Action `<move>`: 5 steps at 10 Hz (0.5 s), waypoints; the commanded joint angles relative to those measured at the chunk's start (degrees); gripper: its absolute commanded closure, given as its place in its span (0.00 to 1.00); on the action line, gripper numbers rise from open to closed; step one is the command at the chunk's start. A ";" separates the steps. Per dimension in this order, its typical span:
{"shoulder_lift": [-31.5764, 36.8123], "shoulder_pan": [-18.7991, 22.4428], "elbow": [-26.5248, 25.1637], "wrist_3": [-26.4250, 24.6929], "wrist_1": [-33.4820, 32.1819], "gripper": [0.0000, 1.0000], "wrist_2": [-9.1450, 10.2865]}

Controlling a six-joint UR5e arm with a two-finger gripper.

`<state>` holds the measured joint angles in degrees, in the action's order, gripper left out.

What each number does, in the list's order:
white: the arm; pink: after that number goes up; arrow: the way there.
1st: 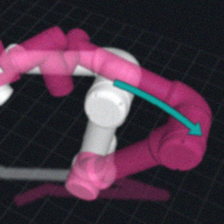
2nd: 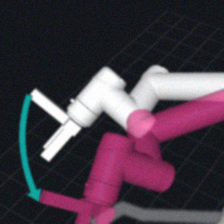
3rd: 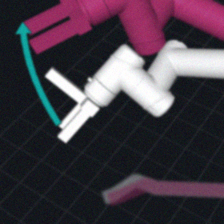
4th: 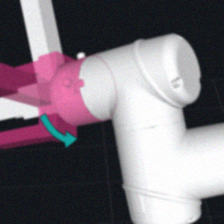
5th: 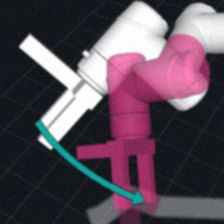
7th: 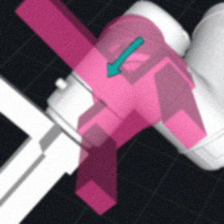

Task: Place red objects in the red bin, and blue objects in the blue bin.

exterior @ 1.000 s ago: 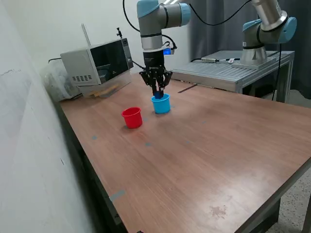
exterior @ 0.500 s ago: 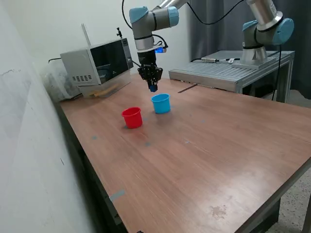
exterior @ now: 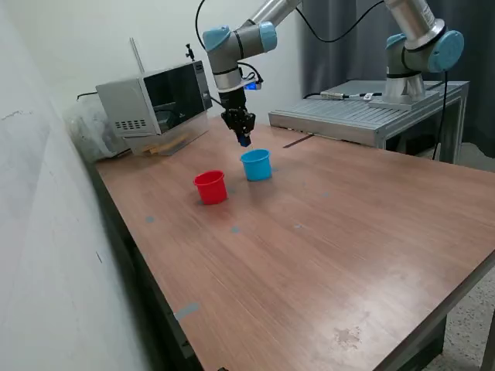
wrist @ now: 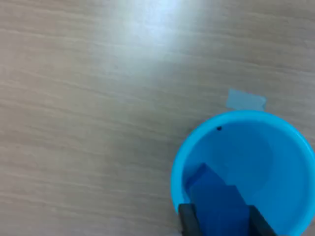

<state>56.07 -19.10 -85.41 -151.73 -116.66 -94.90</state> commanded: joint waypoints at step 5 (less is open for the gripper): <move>0.18 2.04 -1.60 0.03 0.12 1.00 -0.63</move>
<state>56.22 -17.71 -86.78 -151.70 -116.58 -95.26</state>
